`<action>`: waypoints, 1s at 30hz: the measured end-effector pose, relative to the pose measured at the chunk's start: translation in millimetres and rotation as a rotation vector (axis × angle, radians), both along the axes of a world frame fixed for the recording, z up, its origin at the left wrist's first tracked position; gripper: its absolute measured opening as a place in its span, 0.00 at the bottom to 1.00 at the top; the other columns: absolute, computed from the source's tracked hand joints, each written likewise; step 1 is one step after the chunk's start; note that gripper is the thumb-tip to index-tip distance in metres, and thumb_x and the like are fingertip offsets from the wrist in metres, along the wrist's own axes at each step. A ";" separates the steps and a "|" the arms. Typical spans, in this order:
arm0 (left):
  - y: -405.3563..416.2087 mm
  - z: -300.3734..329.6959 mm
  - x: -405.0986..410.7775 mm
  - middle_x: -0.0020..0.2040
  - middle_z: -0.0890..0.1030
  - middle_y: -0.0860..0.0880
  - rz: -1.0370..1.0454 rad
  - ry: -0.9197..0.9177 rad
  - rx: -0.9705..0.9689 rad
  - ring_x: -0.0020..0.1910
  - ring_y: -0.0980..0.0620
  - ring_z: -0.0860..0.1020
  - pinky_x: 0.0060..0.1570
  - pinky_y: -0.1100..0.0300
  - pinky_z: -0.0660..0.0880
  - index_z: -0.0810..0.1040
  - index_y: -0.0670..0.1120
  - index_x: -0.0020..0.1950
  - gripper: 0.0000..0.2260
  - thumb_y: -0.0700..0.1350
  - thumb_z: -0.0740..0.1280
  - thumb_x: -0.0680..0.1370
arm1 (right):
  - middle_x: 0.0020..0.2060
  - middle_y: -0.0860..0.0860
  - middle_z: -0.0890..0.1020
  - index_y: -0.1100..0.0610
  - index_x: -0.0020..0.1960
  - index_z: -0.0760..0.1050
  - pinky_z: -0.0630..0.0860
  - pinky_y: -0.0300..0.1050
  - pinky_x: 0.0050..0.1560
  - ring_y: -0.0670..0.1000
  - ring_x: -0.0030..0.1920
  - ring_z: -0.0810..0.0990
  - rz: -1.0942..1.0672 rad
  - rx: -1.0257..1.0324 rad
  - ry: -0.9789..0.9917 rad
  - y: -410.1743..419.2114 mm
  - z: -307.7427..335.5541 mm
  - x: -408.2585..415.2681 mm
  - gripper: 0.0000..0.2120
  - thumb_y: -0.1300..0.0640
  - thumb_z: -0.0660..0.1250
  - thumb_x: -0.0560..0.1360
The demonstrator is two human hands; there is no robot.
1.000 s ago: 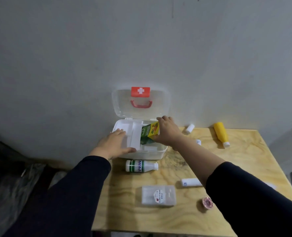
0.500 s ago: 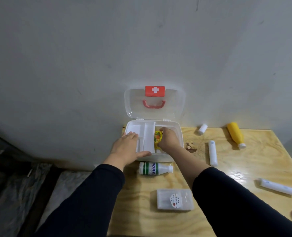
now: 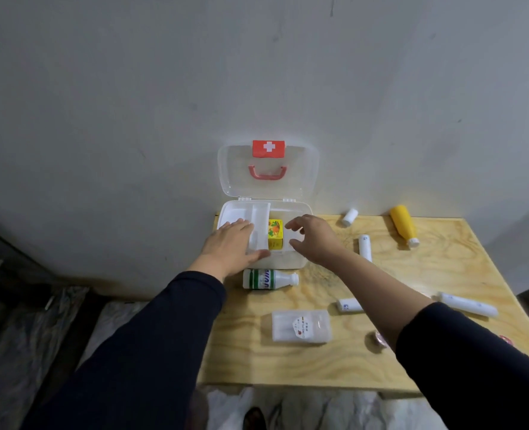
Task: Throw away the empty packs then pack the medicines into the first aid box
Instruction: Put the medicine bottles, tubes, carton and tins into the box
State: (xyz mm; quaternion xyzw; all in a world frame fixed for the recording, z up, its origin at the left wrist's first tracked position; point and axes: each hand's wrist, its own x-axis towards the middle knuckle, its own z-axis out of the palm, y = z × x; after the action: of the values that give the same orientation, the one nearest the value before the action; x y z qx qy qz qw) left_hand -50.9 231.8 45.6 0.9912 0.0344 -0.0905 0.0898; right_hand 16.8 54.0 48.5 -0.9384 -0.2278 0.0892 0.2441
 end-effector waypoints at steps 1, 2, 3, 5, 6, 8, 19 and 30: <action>-4.9 1.4 -7.0 0.76 0.65 0.47 -0.004 -0.015 -0.009 0.74 0.46 0.64 0.69 0.51 0.65 0.63 0.46 0.76 0.34 0.65 0.60 0.77 | 0.56 0.53 0.80 0.56 0.62 0.77 0.73 0.41 0.53 0.52 0.55 0.78 0.015 -0.003 -0.011 -7.0 1.7 -7.8 0.16 0.61 0.67 0.74; -9.6 1.3 -14.8 0.76 0.65 0.48 -0.006 -0.034 -0.018 0.74 0.47 0.64 0.69 0.52 0.65 0.63 0.46 0.76 0.32 0.64 0.59 0.78 | 0.56 0.53 0.80 0.55 0.61 0.77 0.72 0.39 0.51 0.52 0.55 0.78 0.025 -0.007 -0.015 -13.9 1.6 -15.5 0.15 0.60 0.67 0.74; -15.2 1.1 -24.1 0.76 0.66 0.49 -0.003 -0.056 -0.030 0.74 0.48 0.65 0.69 0.52 0.65 0.64 0.47 0.76 0.31 0.63 0.59 0.78 | 0.55 0.52 0.80 0.55 0.61 0.77 0.71 0.39 0.51 0.51 0.54 0.78 0.031 -0.012 -0.011 -20.8 0.0 -23.9 0.15 0.60 0.67 0.74; -27.7 -1.2 -44.9 0.74 0.68 0.51 0.016 -0.094 -0.072 0.73 0.49 0.67 0.68 0.53 0.66 0.65 0.47 0.75 0.28 0.61 0.60 0.79 | 0.55 0.52 0.81 0.55 0.60 0.77 0.73 0.41 0.52 0.51 0.55 0.79 0.045 -0.031 0.021 -34.5 -7.8 -41.9 0.15 0.59 0.68 0.74; -34.7 -3.2 -55.9 0.73 0.69 0.51 0.030 -0.098 -0.092 0.71 0.49 0.68 0.66 0.53 0.68 0.66 0.48 0.74 0.27 0.59 0.61 0.79 | 0.56 0.53 0.81 0.55 0.61 0.77 0.74 0.43 0.54 0.52 0.56 0.79 0.057 -0.052 0.044 -41.1 -13.5 -51.1 0.16 0.59 0.68 0.74; -47.5 -10.7 -77.5 0.70 0.73 0.50 0.059 -0.079 -0.116 0.68 0.47 0.71 0.63 0.52 0.70 0.69 0.47 0.72 0.24 0.57 0.62 0.79 | 0.60 0.53 0.80 0.55 0.64 0.75 0.73 0.44 0.58 0.52 0.60 0.78 0.088 -0.121 0.088 -53.8 -26.5 -69.6 0.18 0.58 0.68 0.74; -77.7 -59.5 -145.4 0.72 0.71 0.50 0.099 0.122 -0.089 0.70 0.48 0.70 0.67 0.52 0.69 0.68 0.47 0.74 0.29 0.61 0.63 0.77 | 0.67 0.56 0.71 0.58 0.71 0.66 0.65 0.49 0.70 0.57 0.68 0.68 0.132 -0.194 0.077 -91.5 -88.4 -129.3 0.30 0.58 0.71 0.71; -73.5 -16.8 -115.1 0.69 0.73 0.49 0.122 0.055 -0.076 0.67 0.46 0.73 0.63 0.50 0.72 0.70 0.48 0.71 0.22 0.55 0.62 0.79 | 0.63 0.54 0.77 0.59 0.66 0.73 0.75 0.53 0.62 0.56 0.60 0.77 0.059 0.077 0.028 -101.5 -31.7 -108.5 0.28 0.57 0.75 0.68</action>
State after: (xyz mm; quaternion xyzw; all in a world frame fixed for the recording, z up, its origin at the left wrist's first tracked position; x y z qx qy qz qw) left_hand -166.0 158.3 28.8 0.9803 0.0937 -0.1135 0.1317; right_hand -91.7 -47.5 16.8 -0.9198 -0.2553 0.1005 0.2804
